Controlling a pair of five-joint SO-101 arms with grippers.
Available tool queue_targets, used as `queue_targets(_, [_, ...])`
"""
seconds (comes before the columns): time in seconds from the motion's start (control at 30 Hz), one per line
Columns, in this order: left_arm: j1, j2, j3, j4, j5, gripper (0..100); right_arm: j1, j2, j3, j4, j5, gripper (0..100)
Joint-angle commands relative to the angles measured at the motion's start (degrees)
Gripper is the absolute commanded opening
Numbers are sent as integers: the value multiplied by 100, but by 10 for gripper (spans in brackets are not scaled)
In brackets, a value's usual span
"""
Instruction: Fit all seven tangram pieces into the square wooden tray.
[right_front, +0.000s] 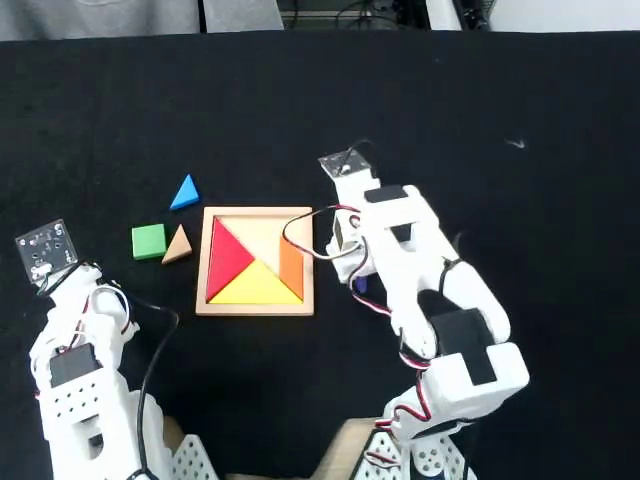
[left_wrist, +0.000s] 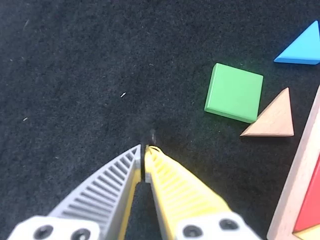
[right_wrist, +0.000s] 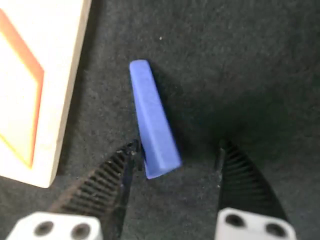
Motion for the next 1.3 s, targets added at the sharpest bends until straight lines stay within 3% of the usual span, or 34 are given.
queue_targets(0.0, [75, -88, -92, -105, 35, 30, -79, -268, -330, 149, -9, 244])
queue_targets(0.27, [75, -88, -84, -105, 35, 30, -185, -1112, -330, 299, -9, 244])
queue_targets(0.7, [75, -88, -84, -105, 35, 30, -79, 171, -804, 141, 0, 244])
queue_targets(1.27, [75, -88, -84, -105, 35, 30, 0, 365, -989, 193, 149, 244])
